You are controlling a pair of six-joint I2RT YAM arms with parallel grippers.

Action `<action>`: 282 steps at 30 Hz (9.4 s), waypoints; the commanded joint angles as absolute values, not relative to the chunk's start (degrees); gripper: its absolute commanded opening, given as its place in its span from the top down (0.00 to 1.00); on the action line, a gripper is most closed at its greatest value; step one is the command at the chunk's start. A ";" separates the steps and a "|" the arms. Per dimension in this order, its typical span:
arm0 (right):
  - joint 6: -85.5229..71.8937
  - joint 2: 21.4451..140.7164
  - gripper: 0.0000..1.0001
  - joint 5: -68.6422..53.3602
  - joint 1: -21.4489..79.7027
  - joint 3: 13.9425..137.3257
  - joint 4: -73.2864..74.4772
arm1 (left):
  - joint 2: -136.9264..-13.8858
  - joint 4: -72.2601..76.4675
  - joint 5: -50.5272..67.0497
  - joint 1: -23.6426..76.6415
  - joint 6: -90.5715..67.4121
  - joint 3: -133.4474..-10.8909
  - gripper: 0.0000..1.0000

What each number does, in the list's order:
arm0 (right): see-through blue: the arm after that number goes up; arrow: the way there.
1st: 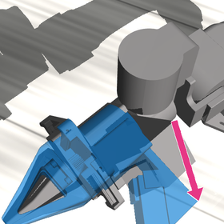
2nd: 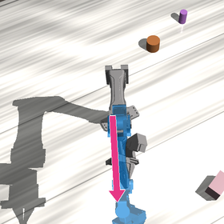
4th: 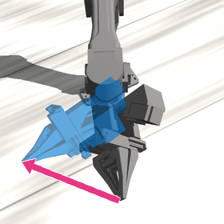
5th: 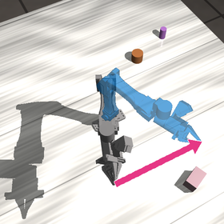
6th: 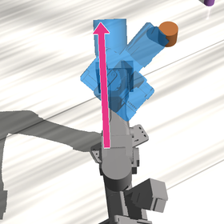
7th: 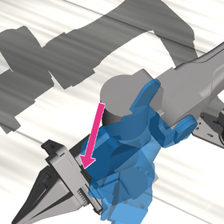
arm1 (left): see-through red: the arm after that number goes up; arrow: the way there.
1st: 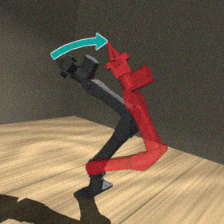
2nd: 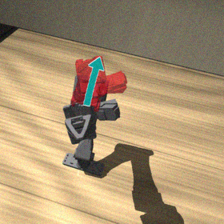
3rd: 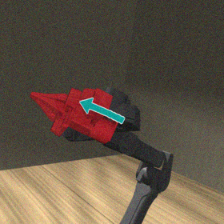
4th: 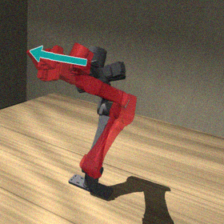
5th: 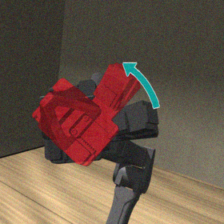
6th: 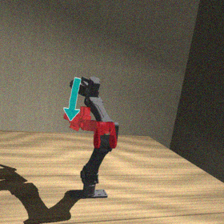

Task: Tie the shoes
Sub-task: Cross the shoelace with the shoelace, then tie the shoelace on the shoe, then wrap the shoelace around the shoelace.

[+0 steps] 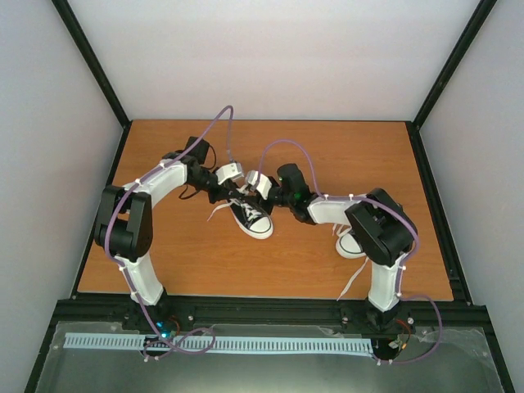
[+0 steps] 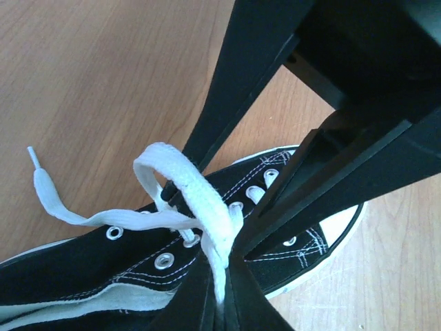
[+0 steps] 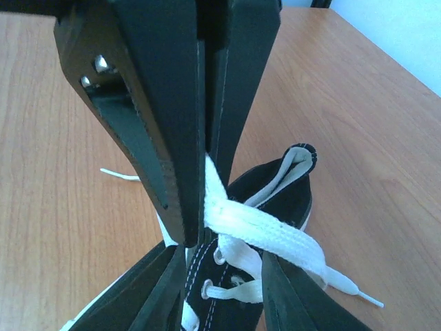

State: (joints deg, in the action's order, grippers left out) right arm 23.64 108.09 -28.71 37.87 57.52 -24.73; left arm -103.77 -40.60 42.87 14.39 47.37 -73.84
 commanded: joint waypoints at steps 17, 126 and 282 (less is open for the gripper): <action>23.89 110.86 0.95 -27.89 37.80 61.14 -25.40 | -103.27 -39.49 41.67 13.77 46.12 -77.34 0.99; 0.18 105.85 0.97 -21.52 32.98 73.32 36.77 | -117.87 -41.09 16.05 21.77 35.22 -82.75 0.99; 17.33 106.93 0.41 -43.43 29.53 67.67 -1.18 | -103.50 -41.35 41.01 17.24 54.52 -82.28 0.99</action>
State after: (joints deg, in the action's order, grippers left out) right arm 17.32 106.94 -39.22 28.77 67.96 1.30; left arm -105.25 -40.73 40.66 17.21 52.51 -81.14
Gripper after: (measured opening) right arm 0.571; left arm 0.024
